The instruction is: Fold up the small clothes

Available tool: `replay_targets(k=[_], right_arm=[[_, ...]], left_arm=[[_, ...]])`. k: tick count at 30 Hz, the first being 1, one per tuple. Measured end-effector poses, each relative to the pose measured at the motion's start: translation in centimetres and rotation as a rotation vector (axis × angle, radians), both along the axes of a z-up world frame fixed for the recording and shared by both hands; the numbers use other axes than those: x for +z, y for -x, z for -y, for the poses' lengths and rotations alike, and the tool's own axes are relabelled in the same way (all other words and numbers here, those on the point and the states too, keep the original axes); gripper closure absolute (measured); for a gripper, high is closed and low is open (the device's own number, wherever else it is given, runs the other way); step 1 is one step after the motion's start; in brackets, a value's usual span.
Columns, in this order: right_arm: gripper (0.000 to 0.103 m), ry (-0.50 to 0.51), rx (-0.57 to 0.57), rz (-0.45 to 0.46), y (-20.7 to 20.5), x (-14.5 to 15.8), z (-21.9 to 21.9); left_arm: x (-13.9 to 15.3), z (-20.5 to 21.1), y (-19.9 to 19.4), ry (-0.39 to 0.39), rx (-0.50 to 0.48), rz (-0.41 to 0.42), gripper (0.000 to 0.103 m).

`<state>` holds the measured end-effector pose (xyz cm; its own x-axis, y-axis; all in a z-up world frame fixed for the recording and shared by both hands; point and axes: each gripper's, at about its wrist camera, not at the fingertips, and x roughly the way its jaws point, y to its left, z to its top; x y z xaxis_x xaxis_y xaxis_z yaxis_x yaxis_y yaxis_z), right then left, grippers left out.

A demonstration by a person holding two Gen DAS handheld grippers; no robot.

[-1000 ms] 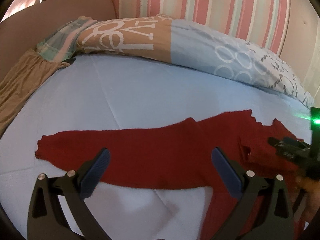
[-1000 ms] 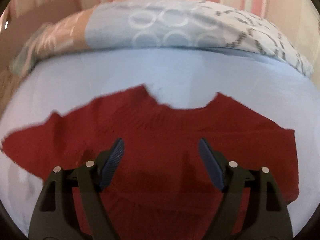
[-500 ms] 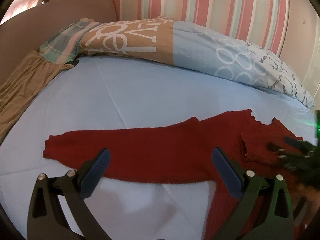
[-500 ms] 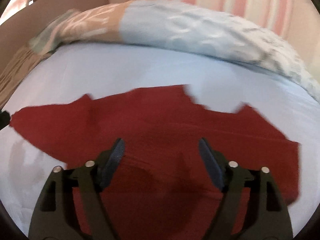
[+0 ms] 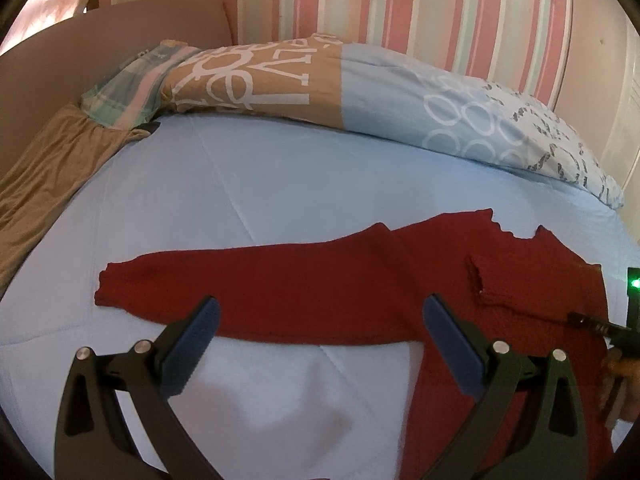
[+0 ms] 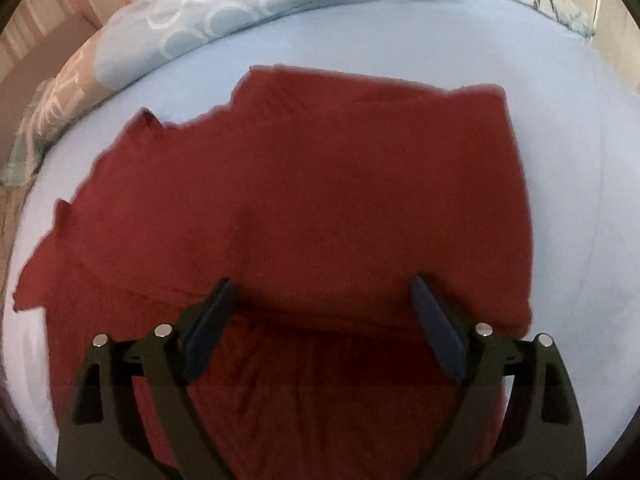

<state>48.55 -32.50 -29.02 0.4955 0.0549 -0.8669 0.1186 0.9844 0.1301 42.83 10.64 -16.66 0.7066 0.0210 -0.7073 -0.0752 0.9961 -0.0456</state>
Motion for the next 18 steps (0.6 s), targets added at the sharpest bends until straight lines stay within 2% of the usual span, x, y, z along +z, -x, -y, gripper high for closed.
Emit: replay_targets(k=[3,5,8,14,18], right_arm=[[0.013,0.052,-0.011,0.010,-0.1,1.0,-0.8],[0.012,0.048,-0.012,0.086,0.4,2.7,-1.3],[0.008,0.127,0.008,0.105,0.9,3.2,-3.0],[0.007,0.104,0.074,0.165,2.7,4.9,-4.3],[0.004,0.147,0.134,0.174,3.5,5.7,-5.8]], left_arm=[[0.1,0.3,0.1,-0.016,-0.008,0.004,0.001],[0.0,0.2,-0.2,-0.021,-0.003,0.001,0.001],[-0.5,-0.1,-0.5,-0.018,0.004,-0.008,0.001],[-2.1,-2.1,-0.9,-0.026,-0.012,-0.019,0.001],[-2.7,-4.7,-1.5,-0.009,-0.014,-0.027,0.001]])
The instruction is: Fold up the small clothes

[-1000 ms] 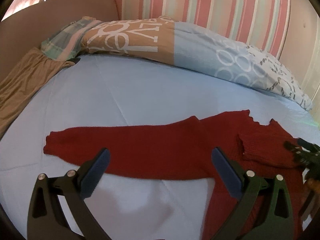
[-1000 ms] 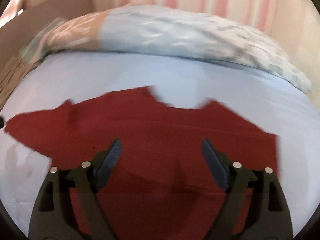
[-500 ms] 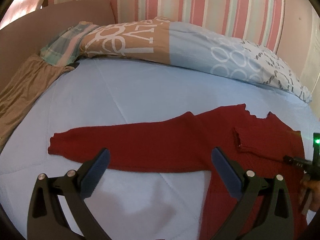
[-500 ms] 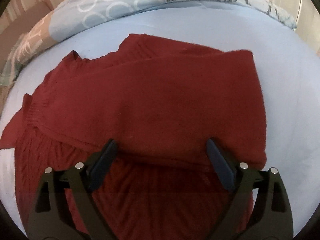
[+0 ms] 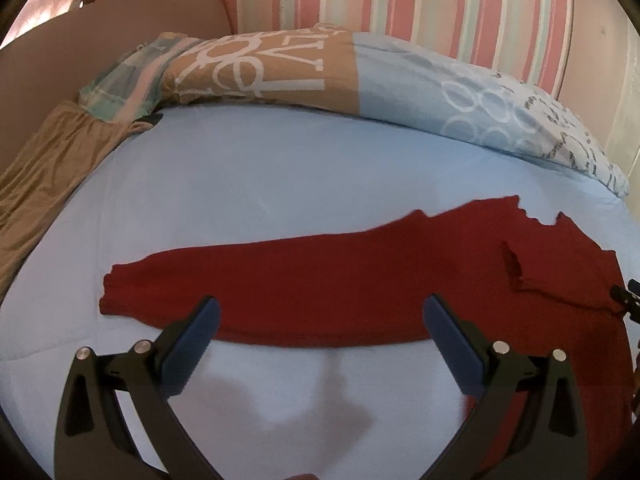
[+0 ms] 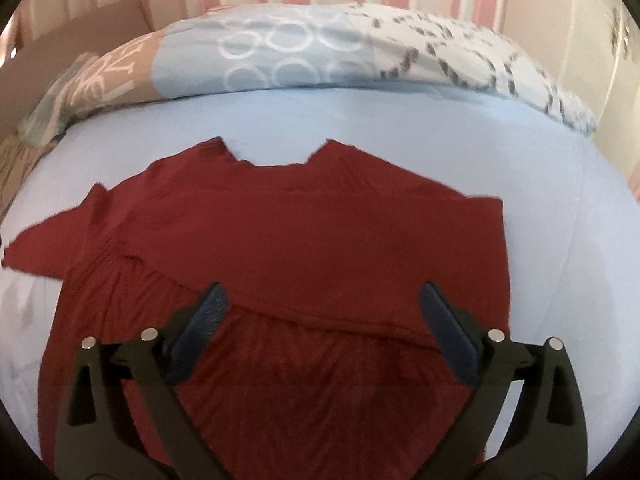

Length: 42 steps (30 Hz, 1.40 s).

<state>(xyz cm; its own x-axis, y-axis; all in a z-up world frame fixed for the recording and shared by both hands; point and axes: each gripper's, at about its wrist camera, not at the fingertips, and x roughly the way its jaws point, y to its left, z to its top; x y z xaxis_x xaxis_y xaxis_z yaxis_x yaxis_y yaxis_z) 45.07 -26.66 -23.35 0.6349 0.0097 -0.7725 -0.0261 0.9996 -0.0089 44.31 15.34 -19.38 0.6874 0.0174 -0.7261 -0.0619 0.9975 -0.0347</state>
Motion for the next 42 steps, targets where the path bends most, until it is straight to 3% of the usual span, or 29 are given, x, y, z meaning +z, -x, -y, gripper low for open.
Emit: replay_targets(k=[3,7,10,25,27,29,38,39,41,42], right_arm=[[0.004,0.016,0.039,0.005,0.3,0.5,-1.2],[0.004,-0.022,0.055,0.021,0.8,1.5,-2.3],[0.004,-0.063,0.078,0.020,1.6,2.0,-3.3],[0.004,0.053,0.182,0.043,4.0,3.2,-5.8],[0.004,0.054,0.182,0.040,4.0,3.1,-5.8],[0.004,0.067,0.182,0.038,4.1,3.0,-6.1],[0.004,0.042,0.179,0.028,4.2,2.9,-6.4],[0.004,0.047,0.182,0.027,4.2,2.9,-6.4],[0.004,0.052,0.183,0.025,4.4,2.9,-6.4],[0.004,0.054,0.184,0.023,4.5,3.0,-6.4]], left_arm=[[-0.5,-2.7,-0.3,0.018,0.004,-0.003,0.001],[-1.3,-5.1,-0.3,-0.056,0.003,-0.003,0.001],[-1.7,-7.5,-0.3,-0.071,0.020,-0.003,0.001],[-4.8,-18.8,-1.3,0.003,0.229,-0.037,0.003],[-5.3,-19.4,-1.4,-0.004,0.226,-0.052,0.006],[-6.0,-19.7,-1.7,-0.014,0.209,-0.074,0.017],[-9.0,-19.8,-3.0,0.071,0.194,-0.145,0.021],[-9.0,-19.6,-3.0,0.063,0.190,-0.140,0.023],[-8.7,-19.3,-2.9,0.058,0.164,-0.120,0.057],[-8.4,-19.1,-2.8,0.056,0.147,-0.112,0.062]])
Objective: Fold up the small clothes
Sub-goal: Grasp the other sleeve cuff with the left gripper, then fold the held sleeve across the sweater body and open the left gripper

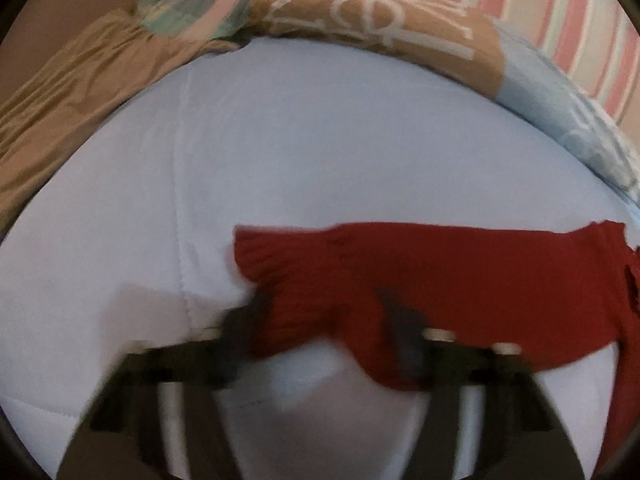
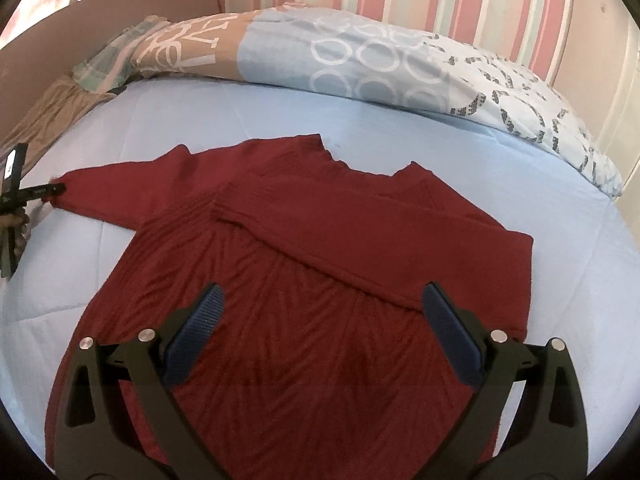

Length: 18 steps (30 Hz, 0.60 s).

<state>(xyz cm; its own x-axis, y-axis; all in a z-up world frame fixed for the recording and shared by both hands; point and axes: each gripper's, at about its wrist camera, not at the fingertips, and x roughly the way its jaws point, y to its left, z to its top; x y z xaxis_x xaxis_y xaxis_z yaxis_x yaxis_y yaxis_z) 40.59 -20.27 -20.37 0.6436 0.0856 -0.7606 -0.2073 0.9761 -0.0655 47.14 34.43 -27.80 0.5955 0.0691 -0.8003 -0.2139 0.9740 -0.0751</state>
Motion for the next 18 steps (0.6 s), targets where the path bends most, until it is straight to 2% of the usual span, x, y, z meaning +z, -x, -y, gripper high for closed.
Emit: replay_targets(k=[1,2,10,18], right_arm=[[0.004,0.003,0.001,0.000,0.1,0.0,0.0],[0.004,0.006,0.003,0.000,0.2,0.1,0.0],[0.004,-0.025,-0.008,0.015,1.0,1.2,0.3],[0.004,-0.051,-0.027,0.049,1.2,3.2,1.7]], left_arm=[[0.4,0.6,0.1,-0.018,-0.023,0.012,0.072],[0.8,1.1,0.2,-0.030,-0.046,0.022,0.076],[4.8,1.7,0.5,0.001,-0.064,0.108,0.078],[9.1,4.1,-0.2,-0.032,-0.086,0.132,0.078]])
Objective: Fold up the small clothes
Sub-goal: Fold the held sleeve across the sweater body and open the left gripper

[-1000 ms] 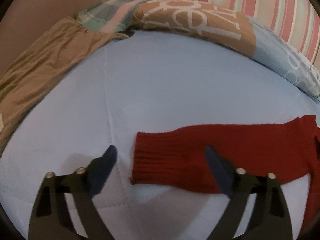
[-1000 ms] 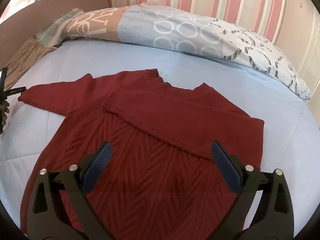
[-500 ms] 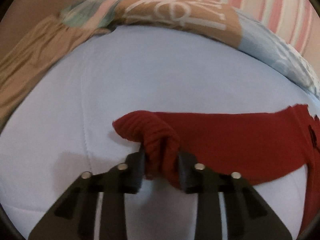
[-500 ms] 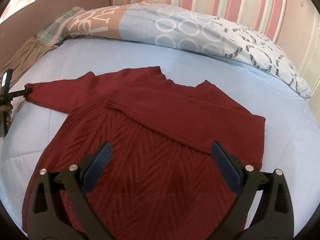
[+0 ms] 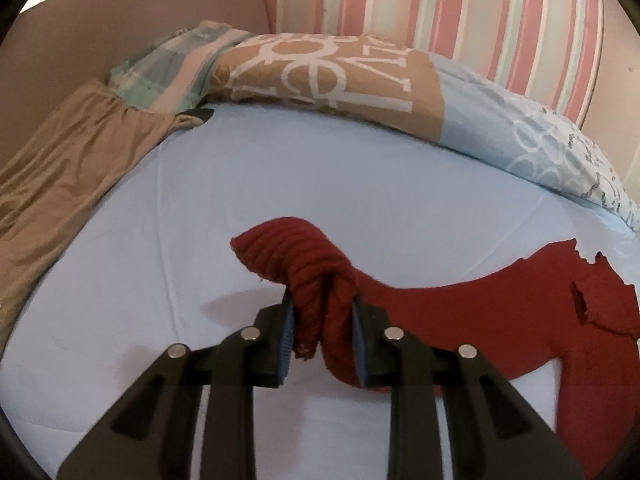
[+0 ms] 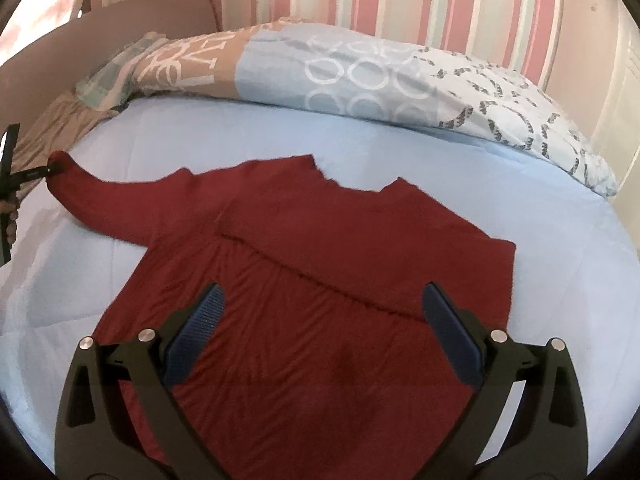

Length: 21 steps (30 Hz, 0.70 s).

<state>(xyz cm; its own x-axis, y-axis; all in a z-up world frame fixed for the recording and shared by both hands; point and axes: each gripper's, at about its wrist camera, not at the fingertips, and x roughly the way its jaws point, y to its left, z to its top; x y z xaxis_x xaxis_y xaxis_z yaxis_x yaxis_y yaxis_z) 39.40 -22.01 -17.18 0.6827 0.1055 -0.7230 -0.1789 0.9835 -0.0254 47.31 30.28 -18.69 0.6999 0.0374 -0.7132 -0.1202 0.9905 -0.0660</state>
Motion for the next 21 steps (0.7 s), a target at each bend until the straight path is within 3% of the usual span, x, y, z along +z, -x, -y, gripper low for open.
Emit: replay_targets(k=[9,21], right_arm=[[0.004,-0.032,-0.053,0.016,-0.4,1.1,3.5],[0.004,-0.046,-0.119,0.018,-0.9,1.5,9.8]], left_arm=[[3.0,4.4,0.2,-0.026,0.016,-0.004,0.078],[5.8,18.2,-1.5,-0.076,-0.088,-0.019,0.078]])
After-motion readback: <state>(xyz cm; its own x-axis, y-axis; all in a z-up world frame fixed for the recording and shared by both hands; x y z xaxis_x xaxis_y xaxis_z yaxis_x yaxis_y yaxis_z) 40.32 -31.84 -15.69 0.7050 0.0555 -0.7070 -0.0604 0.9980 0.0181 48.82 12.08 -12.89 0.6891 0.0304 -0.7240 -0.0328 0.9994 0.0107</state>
